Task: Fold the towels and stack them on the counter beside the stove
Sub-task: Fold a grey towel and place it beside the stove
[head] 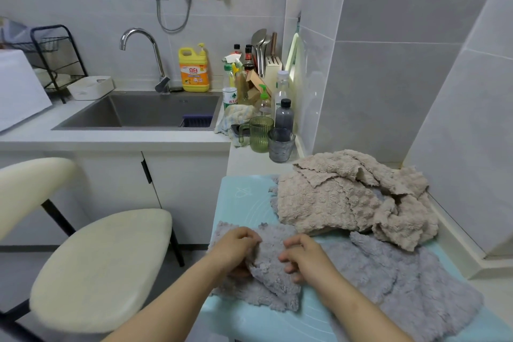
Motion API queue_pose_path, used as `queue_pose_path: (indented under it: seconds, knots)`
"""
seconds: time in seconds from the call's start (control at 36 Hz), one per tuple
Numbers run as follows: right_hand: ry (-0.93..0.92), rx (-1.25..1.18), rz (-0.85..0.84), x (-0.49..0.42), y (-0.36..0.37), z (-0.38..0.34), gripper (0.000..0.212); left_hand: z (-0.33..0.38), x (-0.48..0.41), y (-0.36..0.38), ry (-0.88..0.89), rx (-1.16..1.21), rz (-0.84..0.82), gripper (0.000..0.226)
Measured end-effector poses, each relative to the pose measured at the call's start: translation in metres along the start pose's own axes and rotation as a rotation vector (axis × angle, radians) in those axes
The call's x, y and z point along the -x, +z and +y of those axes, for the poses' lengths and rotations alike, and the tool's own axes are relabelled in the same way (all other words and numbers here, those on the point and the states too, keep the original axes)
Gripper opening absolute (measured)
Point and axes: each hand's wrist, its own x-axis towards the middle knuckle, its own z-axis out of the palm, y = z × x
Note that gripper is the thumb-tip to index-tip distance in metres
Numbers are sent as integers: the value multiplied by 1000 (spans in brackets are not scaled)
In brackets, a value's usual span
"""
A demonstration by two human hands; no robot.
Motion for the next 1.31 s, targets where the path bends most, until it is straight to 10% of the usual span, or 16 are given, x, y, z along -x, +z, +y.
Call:
queue_pose_path:
  seconds: [0.33,0.5,0.89,1.0,1.17,1.31]
  knots:
    - [-15,-105,100,3,-2,-4,27,6,3,3,106,-84,-11,38]
    - [-59,43,74,-1,0,-3,25,5,0,-42,79,-79,2,7]
    - [-396,671,-23,-8,32,7,18,-34,-10,-68,69,-294,116,27]
    - [-363,885,-47,-9,35,7,33,-36,-9,-68,147,-755,123,26]
    - [-526,1032,101,-6,46,-1,61,-43,-8,-49,511,-940,338,59]
    - [-375,1224,-26,-22,50,22,81,-53,-7,-34,238,-999,96,124]
